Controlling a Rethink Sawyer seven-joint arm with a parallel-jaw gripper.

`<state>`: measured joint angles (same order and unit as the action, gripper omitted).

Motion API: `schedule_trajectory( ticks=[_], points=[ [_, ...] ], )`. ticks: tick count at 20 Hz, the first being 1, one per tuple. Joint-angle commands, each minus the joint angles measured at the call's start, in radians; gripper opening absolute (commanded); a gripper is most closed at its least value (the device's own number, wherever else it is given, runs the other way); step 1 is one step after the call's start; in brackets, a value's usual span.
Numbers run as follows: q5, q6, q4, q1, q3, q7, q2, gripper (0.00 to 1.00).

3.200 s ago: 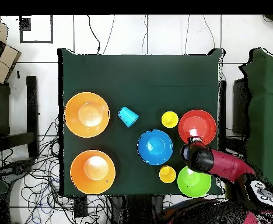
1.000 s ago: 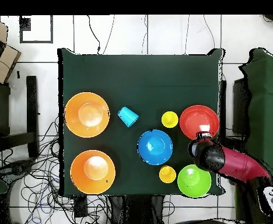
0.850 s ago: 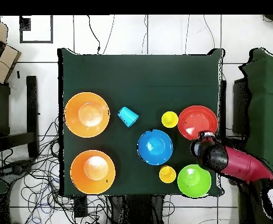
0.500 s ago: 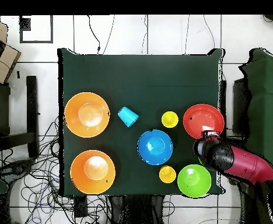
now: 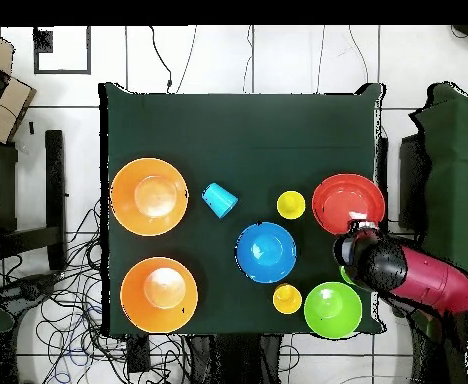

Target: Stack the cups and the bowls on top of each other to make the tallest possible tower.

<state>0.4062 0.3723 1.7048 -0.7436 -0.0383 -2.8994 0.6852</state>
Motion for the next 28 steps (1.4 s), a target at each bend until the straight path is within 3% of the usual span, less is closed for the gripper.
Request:
schedule_trajectory(
  ticks=[1, 17, 28],
  points=[
    [-0.031, 0.1, 0.053, 0.002, -0.12, 0.131, 0.044, 0.0],
    [-0.042, 0.105, 0.103, 0.072, -0.083, 0.059, 0.123, 0.0],
    [-0.048, 0.088, 0.117, 0.126, -0.027, -0.001, 0.127, 0.0]
  ],
)
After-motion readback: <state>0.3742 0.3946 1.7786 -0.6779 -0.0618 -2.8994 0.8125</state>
